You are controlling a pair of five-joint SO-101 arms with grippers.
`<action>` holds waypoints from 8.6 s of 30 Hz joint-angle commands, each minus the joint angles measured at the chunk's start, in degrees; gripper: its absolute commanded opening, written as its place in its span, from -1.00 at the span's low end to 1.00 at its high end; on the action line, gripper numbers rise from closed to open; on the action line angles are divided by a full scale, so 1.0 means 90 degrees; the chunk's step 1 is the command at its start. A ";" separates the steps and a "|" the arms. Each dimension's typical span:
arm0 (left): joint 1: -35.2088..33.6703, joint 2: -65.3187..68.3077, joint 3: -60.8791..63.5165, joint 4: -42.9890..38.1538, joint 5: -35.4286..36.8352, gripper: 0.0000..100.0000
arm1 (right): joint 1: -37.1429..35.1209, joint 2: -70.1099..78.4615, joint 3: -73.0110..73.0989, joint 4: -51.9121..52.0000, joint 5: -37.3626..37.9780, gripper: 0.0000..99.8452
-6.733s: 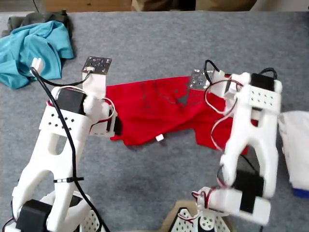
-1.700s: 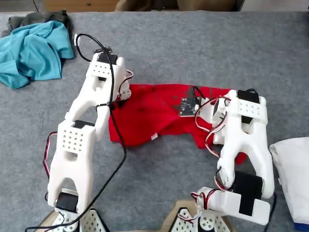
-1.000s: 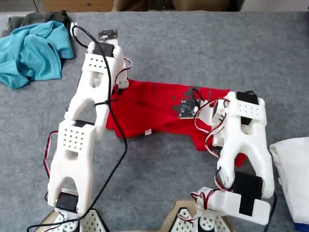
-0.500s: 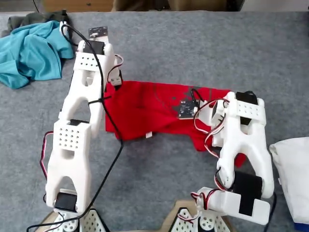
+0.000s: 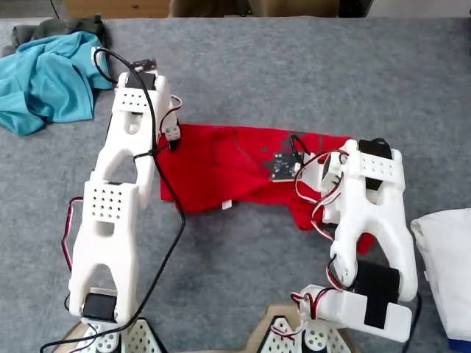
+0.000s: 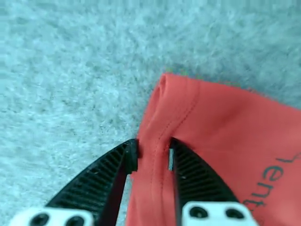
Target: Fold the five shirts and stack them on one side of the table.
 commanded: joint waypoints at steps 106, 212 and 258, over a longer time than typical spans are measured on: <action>0.0068 -0.0054 0.0596 0.0127 -0.1133 -0.64 | 0.0171 0.1529 -0.3219 -0.1797 -0.0977 -0.69; 0.0147 -0.1206 0.0127 0.0791 -0.1309 -0.63 | -0.0718 0.1275 -0.4987 0.1602 -0.5089 -0.99; 0.1221 -0.0503 0.2540 0.0615 -0.0088 -0.97 | -0.0044 0.8093 -1.1355 0.1700 -0.5353 -0.99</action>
